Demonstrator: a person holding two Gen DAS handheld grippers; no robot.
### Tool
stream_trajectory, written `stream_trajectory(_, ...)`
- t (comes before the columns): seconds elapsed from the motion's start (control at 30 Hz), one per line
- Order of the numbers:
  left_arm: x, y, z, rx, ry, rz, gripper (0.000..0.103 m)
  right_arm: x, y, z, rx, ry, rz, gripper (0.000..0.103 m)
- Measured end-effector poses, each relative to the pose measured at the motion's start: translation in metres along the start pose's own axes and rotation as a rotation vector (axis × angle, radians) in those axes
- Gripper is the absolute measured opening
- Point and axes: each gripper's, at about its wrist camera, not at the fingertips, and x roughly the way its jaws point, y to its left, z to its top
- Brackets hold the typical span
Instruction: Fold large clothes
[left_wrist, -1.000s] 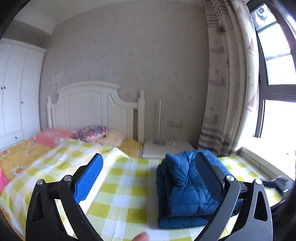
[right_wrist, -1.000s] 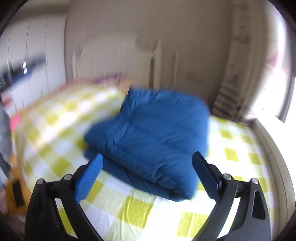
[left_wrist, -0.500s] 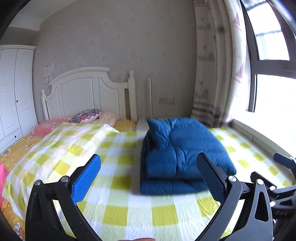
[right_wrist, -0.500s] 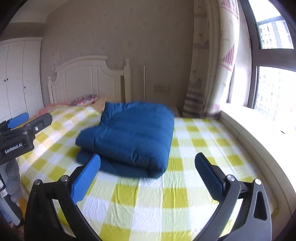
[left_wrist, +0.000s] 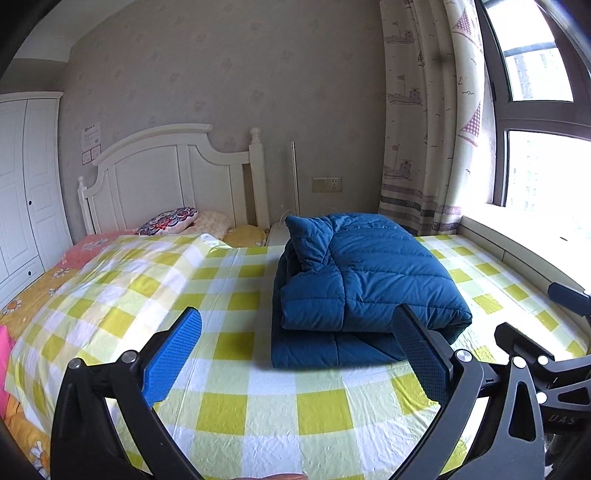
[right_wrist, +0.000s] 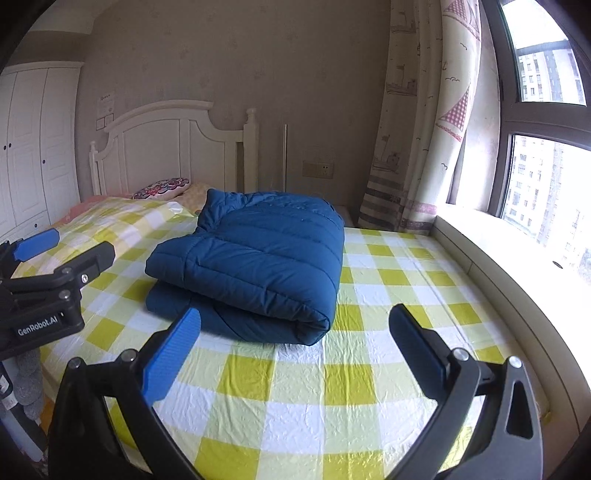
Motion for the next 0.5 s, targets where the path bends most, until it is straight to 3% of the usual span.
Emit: stream_trajectory(0.5, 0.0049, 0.0023, -0.0035, -0.006, 0.017, 0.008, 0.099, -0.0002, 0.0027, -0.0001, -0.004, -0.006, 0.001, 0.101)
